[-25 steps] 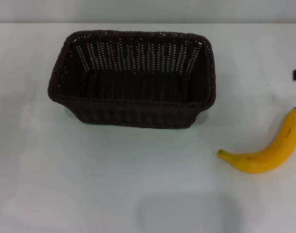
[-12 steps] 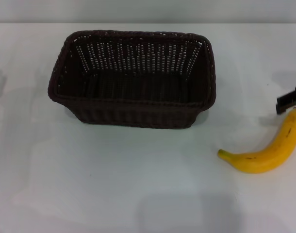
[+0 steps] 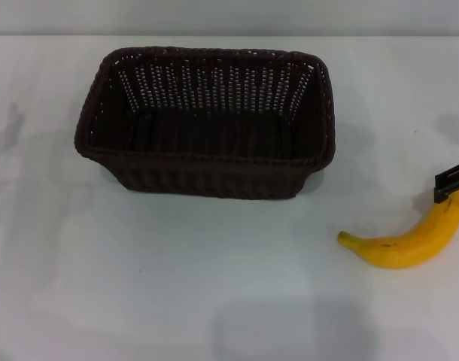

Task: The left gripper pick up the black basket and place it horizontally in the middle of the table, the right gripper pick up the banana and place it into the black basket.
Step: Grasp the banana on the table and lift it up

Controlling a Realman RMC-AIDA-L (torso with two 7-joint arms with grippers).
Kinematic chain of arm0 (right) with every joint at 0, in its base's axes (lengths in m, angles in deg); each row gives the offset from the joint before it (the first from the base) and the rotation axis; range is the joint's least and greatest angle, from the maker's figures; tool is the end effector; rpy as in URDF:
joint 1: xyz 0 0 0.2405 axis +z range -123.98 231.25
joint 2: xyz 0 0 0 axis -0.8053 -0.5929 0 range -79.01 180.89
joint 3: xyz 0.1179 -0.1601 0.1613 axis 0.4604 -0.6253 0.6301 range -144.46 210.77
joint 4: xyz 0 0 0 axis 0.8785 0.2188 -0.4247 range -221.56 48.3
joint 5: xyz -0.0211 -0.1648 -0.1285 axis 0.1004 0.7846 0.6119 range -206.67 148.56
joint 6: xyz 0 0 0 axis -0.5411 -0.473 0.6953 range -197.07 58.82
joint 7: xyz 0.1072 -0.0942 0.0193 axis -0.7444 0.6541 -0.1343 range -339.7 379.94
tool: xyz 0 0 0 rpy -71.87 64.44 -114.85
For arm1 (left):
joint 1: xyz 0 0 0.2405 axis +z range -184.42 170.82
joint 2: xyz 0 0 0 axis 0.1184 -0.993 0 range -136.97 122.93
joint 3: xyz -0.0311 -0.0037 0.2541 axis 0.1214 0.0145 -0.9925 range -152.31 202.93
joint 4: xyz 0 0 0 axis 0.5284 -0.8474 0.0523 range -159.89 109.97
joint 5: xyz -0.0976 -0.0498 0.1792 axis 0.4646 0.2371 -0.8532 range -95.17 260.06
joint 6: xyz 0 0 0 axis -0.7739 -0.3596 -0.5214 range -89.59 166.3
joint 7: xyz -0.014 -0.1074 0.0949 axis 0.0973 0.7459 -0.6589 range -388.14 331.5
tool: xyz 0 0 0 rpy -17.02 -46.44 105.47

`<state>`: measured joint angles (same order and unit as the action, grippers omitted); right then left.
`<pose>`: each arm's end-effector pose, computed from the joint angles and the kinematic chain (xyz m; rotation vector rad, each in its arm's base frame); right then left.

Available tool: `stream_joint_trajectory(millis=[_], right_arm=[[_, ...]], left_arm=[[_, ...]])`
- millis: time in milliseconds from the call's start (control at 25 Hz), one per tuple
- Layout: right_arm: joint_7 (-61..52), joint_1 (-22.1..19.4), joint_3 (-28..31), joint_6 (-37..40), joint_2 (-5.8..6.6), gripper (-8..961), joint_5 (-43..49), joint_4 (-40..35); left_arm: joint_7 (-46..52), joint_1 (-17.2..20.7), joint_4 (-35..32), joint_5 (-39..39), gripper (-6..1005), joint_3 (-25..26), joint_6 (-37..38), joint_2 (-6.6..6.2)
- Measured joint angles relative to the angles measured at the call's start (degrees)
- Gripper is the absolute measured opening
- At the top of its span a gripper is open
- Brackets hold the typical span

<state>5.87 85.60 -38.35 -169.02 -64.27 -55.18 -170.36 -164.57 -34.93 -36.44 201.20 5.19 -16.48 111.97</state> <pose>0.2113 0.3456 0.0641 -1.7452 1.8650 -0.3142 -0.3766 0.3556 0.0451 -1.3825 -0.9419 -0.8064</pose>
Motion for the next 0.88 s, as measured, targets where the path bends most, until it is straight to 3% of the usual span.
stream_joint_trajectory(millis=[880], right_arm=[[0.41,1.51,-2.19,7.50,-0.10,770,-0.06,9.82]], left_arm=[[-3.72,-0.34,0.46,3.15,744,0.00,0.70,-0.02]])
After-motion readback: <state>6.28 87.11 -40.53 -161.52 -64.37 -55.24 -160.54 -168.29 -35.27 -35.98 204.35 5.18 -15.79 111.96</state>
